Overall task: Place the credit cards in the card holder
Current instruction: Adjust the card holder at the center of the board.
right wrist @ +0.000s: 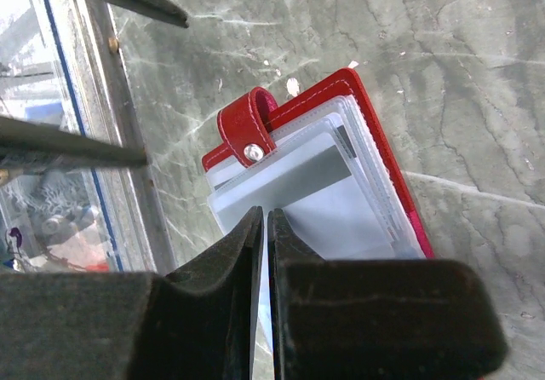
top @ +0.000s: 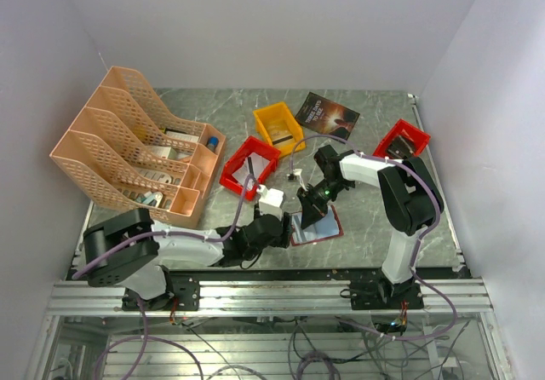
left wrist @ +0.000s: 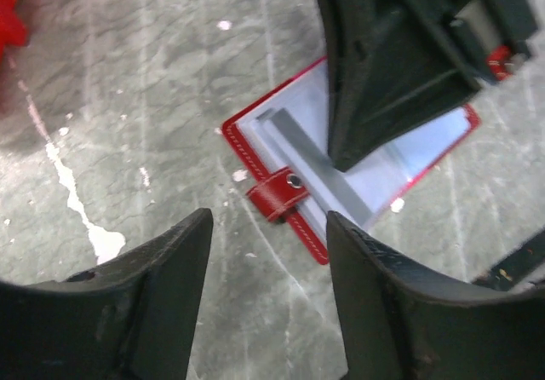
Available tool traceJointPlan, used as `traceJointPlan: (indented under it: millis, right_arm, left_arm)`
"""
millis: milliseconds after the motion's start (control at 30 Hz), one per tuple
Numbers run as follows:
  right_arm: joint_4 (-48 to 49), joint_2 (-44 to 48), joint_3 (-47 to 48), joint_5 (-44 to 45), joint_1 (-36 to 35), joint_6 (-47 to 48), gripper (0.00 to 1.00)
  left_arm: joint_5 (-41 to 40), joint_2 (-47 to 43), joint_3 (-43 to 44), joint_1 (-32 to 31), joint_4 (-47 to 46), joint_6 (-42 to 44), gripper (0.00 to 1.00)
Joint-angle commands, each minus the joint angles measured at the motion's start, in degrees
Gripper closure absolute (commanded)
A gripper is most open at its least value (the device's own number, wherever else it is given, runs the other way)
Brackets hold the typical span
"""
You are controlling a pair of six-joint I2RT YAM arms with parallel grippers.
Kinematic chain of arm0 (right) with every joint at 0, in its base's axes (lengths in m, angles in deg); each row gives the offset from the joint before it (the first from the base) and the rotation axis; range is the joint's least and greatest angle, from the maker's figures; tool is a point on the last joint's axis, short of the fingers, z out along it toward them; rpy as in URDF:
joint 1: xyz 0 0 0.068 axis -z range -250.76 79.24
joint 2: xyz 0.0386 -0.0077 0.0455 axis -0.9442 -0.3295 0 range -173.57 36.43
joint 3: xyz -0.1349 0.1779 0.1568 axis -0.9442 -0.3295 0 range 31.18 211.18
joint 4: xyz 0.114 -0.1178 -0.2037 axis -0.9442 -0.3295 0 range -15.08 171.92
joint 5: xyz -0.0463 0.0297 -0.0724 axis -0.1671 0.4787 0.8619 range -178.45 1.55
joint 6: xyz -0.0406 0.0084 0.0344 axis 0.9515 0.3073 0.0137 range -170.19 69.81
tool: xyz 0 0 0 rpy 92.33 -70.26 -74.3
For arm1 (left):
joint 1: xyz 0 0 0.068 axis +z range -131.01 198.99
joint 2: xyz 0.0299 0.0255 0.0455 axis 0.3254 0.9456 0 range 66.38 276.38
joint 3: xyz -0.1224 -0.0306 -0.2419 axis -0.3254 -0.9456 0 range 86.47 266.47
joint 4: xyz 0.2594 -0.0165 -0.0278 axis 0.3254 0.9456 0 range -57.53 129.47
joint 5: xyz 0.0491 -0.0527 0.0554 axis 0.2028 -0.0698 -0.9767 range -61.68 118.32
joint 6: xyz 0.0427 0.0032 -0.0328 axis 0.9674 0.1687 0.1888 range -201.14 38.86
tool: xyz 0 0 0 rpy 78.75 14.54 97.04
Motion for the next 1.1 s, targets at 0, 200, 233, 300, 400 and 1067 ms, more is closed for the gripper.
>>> traceJointPlan:
  millis: [0, 200, 233, 300, 400, 1067]
  right_arm:
    - [-0.8, 0.3, 0.6, -0.6, 0.1, 1.6, 0.92]
    - [-0.8, 0.3, 0.6, -0.5, 0.2, 1.6, 0.92]
    - [-0.9, 0.1, 0.6, -0.5, 0.2, 1.6, 0.92]
    - [-1.0, 0.0, 0.7, -0.4, 0.2, 1.6, 0.92]
    - [-0.8, -0.1, 0.6, -0.3, 0.2, 1.5, 0.92]
    - [-1.7, 4.7, 0.4, -0.8, 3.4, 3.2, 0.92]
  left_arm:
    - [9.4, -3.4, 1.8, 1.2, -0.6, 10.0, 0.30]
    - [12.4, -3.6, 3.6, 4.1, 6.1, 14.0, 0.32]
    - [12.1, -3.0, 4.5, 4.1, 7.1, 14.6, 0.32]
    - [12.0, -0.6, 6.8, 4.1, 9.0, 15.7, 0.33]
    - [12.5, 2.8, 9.5, 4.1, 9.8, 16.0, 0.34]
    - [5.1, 4.0, 7.6, 4.2, 11.8, 1.1, 0.92]
